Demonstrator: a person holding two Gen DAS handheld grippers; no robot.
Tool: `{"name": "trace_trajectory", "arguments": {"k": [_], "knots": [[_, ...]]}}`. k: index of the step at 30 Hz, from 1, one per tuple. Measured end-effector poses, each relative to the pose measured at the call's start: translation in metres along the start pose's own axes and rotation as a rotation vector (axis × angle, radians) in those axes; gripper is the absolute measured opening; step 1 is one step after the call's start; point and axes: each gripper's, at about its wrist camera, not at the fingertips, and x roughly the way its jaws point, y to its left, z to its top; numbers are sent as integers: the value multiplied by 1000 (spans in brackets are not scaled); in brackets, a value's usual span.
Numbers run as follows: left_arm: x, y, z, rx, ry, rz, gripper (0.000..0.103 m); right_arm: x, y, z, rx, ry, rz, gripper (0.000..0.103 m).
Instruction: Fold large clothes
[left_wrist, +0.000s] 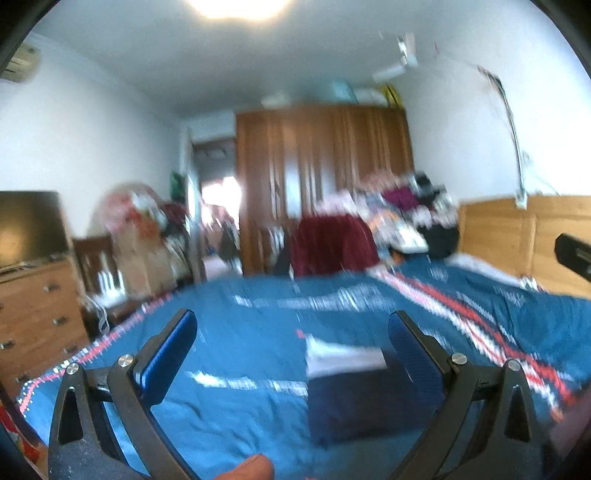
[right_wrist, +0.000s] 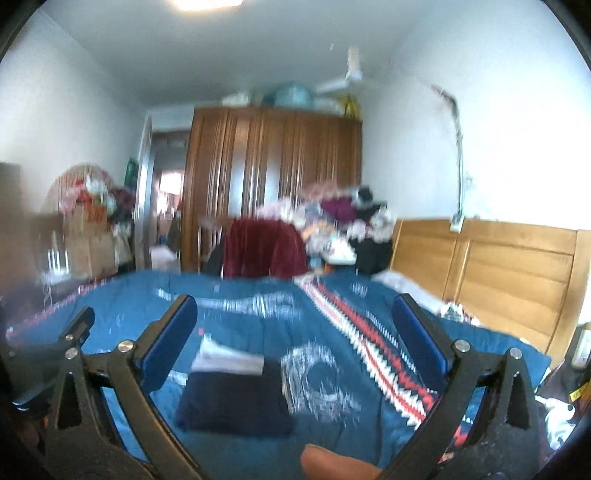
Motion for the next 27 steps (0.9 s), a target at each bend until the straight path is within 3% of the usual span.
{"name": "trace_trajectory", "arguments": {"k": [5,10,15,19,27], "knots": [[-28,8,16,-3,-147,43,103,-7,3,7,59,-93,4,103],[-30,9,19,6,-122,25,103,19,15,0,68,15,47,103],[-13,7,14,30,-4,-7,103,46,23,-11,74,135,78,103],[13,4,4,38,129,-44,103,75,31,-32,51,310,135,103],[58,-1,-33,34,381,-67,103,114,31,-86,57,552,107,103]]}}
